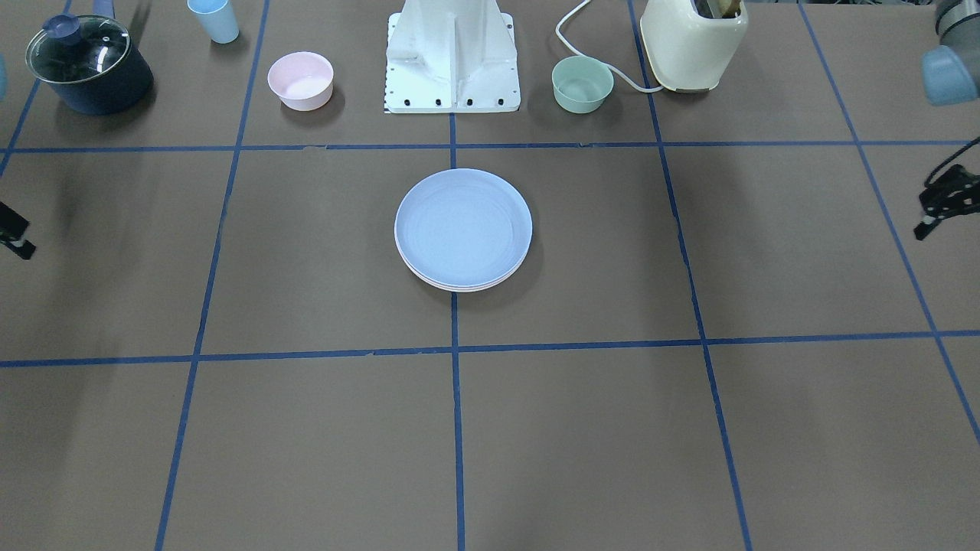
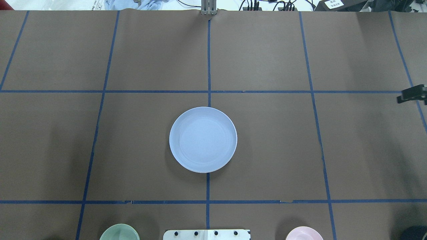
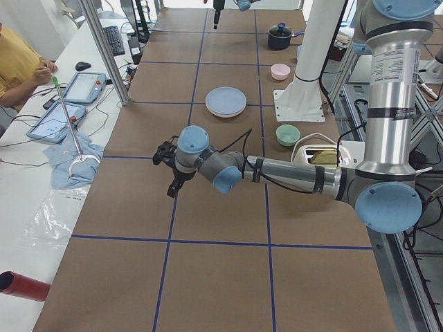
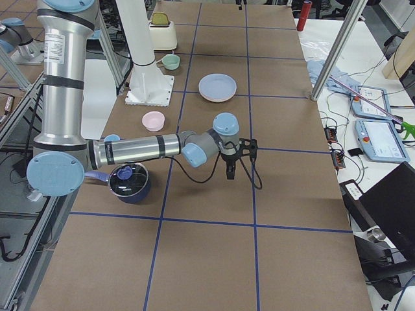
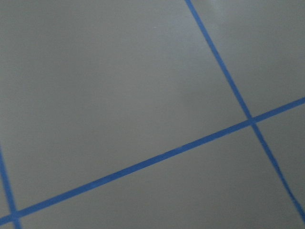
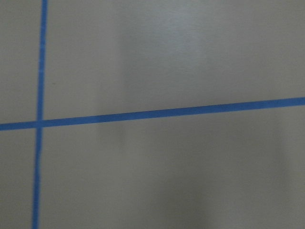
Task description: Stack three plates with pink and blue
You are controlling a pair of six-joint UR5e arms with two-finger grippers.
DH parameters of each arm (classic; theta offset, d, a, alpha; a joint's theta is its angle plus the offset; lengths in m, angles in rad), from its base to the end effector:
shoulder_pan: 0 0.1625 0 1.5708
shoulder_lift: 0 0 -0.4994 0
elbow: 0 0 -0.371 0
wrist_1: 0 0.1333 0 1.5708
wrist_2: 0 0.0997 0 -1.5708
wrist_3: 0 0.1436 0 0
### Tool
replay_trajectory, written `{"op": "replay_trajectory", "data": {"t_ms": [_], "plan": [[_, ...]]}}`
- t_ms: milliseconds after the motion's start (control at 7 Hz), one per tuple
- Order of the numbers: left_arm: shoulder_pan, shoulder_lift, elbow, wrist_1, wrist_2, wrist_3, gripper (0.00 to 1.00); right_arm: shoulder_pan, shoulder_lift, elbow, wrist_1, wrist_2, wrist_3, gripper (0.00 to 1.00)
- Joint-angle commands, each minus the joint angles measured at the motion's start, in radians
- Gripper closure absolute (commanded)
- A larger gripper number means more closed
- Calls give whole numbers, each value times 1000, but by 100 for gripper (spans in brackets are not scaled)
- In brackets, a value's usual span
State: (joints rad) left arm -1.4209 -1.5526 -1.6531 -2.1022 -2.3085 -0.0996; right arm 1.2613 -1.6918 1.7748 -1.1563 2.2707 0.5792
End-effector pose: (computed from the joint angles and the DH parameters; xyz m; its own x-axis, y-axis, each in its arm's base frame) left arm 0.0389 -0.5031 0.6701 0.6843 0.3998 -0.6098 -0.0559 0.8626 0.5028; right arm -0.0980 -0.4405 0.6764 0.6779 0.0181 0.7349 -0.1235 0.9883 0.0896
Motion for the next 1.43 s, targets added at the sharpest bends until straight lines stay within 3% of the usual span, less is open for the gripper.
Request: {"op": "replay_trajectory", "data": {"t_ms": [0,143,857,1286], "plan": [[-130,-33,69,112,-3,219,1,176,48,-5,-312,26,-429,0],[-132,-72,73,181,-2,215,1,176,102,-3,-412,26,-450,0],[-130,-46,84,199,-6,221,1,176,83,-18,-411,111,-444,0],[-128,-43,67,170,-8,216,1,170,81,-24,-411,79,-437,0]]}}
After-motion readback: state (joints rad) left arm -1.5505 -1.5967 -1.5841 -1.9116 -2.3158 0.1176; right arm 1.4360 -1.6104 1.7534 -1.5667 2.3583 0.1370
